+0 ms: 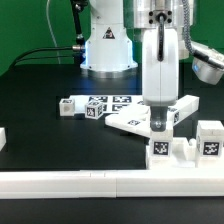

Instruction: Assemble chair

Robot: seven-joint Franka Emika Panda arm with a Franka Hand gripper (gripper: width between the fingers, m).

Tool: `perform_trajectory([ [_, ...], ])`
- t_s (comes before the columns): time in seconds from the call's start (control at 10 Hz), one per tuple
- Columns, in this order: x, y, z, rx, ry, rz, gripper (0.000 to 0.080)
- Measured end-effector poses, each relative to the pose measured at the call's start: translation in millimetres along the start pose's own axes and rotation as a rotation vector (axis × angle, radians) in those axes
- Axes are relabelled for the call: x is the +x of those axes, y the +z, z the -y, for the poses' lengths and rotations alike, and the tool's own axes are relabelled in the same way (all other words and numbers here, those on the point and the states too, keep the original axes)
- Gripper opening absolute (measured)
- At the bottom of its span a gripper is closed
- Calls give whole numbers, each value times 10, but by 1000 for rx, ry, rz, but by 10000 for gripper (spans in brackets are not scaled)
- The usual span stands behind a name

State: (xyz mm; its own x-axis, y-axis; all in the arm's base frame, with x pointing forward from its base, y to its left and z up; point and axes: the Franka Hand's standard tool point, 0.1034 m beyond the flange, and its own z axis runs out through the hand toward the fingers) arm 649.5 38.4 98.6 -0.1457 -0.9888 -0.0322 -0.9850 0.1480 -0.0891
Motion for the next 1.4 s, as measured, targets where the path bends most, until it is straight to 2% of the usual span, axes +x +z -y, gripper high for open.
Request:
perform_trajectory([
  [0.2,-55,-17,-14,2,-131,3,649],
  [0.4,-105,-58,-112,41,-466,-2,649],
  [0.6,-216,-13,-271,31,-632,-20,649],
  [1.1,-185,-18,-262,33,-1007,-31,649],
  [1.3,-148,-75,-334,80,-1350,-65,649],
  [1.4,-140,-69,-406,114,-1484,-104,649],
])
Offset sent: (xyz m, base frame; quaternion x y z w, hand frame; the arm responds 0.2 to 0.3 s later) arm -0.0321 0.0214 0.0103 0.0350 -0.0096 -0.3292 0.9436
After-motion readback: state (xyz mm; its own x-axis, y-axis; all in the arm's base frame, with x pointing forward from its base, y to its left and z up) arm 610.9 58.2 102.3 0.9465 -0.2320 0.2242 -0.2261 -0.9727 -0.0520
